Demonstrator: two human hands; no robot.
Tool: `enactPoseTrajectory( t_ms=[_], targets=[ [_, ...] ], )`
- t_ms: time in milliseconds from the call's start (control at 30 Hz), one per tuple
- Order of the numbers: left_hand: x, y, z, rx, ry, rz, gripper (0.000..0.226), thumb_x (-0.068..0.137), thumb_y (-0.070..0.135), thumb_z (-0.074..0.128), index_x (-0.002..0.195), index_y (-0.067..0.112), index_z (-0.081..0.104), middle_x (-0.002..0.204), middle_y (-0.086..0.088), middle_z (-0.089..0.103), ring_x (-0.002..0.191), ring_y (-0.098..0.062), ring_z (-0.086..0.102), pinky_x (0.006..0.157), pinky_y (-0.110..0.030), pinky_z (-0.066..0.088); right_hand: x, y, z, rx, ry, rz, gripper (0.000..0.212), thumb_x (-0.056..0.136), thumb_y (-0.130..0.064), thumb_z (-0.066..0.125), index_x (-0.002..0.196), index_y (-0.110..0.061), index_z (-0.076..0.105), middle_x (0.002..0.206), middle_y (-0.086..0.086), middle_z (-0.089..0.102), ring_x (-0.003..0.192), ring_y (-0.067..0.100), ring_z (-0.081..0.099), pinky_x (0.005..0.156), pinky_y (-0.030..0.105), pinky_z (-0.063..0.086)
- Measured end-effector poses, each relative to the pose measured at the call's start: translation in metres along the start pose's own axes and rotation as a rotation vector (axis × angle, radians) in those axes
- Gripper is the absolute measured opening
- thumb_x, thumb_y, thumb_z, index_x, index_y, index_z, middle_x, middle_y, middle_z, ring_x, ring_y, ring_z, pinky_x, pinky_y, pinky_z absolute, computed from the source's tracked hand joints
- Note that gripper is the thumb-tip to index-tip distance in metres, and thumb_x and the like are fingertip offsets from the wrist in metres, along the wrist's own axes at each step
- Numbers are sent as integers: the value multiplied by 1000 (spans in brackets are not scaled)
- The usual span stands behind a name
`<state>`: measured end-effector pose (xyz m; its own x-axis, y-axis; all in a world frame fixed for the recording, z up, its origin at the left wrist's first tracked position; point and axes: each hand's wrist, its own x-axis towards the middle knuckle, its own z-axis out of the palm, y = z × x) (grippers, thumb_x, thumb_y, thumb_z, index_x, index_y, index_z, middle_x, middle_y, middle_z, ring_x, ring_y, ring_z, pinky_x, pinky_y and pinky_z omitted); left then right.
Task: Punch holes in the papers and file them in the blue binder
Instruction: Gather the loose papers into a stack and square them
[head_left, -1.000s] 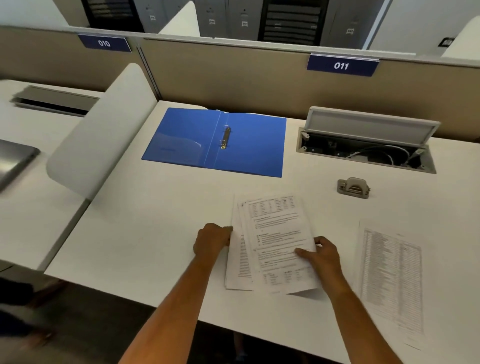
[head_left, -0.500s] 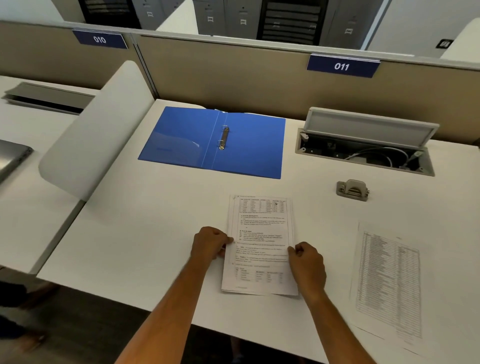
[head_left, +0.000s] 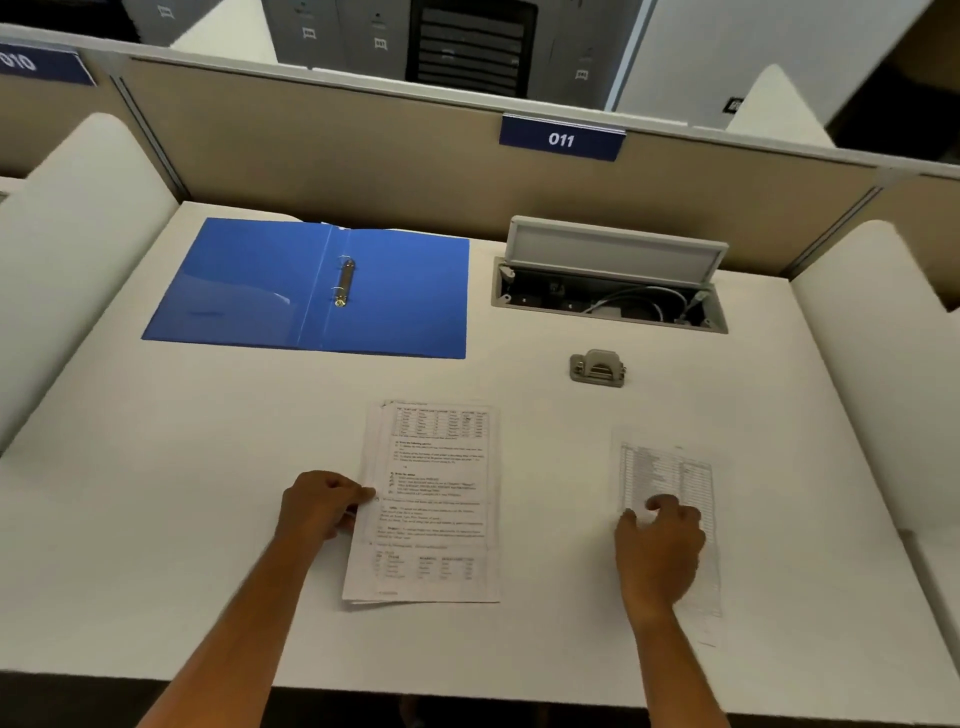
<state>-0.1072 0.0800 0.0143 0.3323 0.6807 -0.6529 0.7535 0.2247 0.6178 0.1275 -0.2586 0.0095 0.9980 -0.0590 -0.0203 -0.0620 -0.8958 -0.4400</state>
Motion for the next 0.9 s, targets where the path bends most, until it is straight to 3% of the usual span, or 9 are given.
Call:
enactPoseTrajectory(
  t_ms=[100,200,400,500,567,633,700,800,900],
  targets=[
    [-1,1,2,-16,11,10,22,82,22,89,88,6,77,71,-6,80,64,-27,79,55,-29,53,35,57,-24,-60,-29,265,63,85,-34,87,135,-11,56,134,26,53,120,50,53,94,62,50],
    [-2,1,7,-26,26,23,22,80,22,90,88,6,77,71,-8,80,68,-30,79,54,-30,54,53,86,-36,-60,-149,411,90,79,-50,90,147,-13,45,143,27,46,131,51,46,106,67,42],
    [-2,-3,12,-6,27,46,23,81,23,91,88,6,76,70,-7,80,65,-28,79,60,-34,60,60,92,-26,15,-242,484,99,68,-50,98,142,-11,44,143,24,50,133,47,49,111,63,38],
    [-1,-4,12,-10,31,44,22,80,22,91,87,7,77,71,-7,80,68,-29,80,66,-38,63,66,94,-22,99,-290,510,83,65,-45,99,130,-11,59,132,17,62,130,45,53,110,61,38],
    [-2,-4,13,-18,32,44,22,79,21,91,88,6,77,73,-8,80,69,-30,80,65,-37,62,63,93,-23,249,-299,440,49,65,-33,98,101,-11,73,108,9,75,113,41,68,103,58,52],
    [-3,-4,13,-24,39,46,22,80,21,91,88,6,77,74,-8,81,68,-30,80,64,-37,61,58,86,-31,426,-283,360,24,74,-14,93,87,-7,74,93,11,78,97,41,75,90,52,63],
    [-5,-5,14,-16,49,49,21,80,21,90,87,7,76,74,-7,81,67,-29,79,62,-36,61,53,72,-42,546,-271,281,13,86,-4,83,95,-7,73,97,10,78,98,38,76,90,47,64],
    [-8,-3,14,-18,62,50,21,80,22,90,86,7,76,73,-6,80,66,-28,79,59,-33,60,48,53,-57,707,-347,157,25,97,-2,73,117,-16,72,110,-3,78,103,18,74,99,37,56],
    [-12,-2,12,-18,75,61,22,80,23,90,85,7,76,72,-6,80,64,-28,78,54,-30,58,43,32,-66,844,-404,137,31,100,-2,70,128,-15,74,116,-2,81,103,16,78,95,36,57]
  ],
)
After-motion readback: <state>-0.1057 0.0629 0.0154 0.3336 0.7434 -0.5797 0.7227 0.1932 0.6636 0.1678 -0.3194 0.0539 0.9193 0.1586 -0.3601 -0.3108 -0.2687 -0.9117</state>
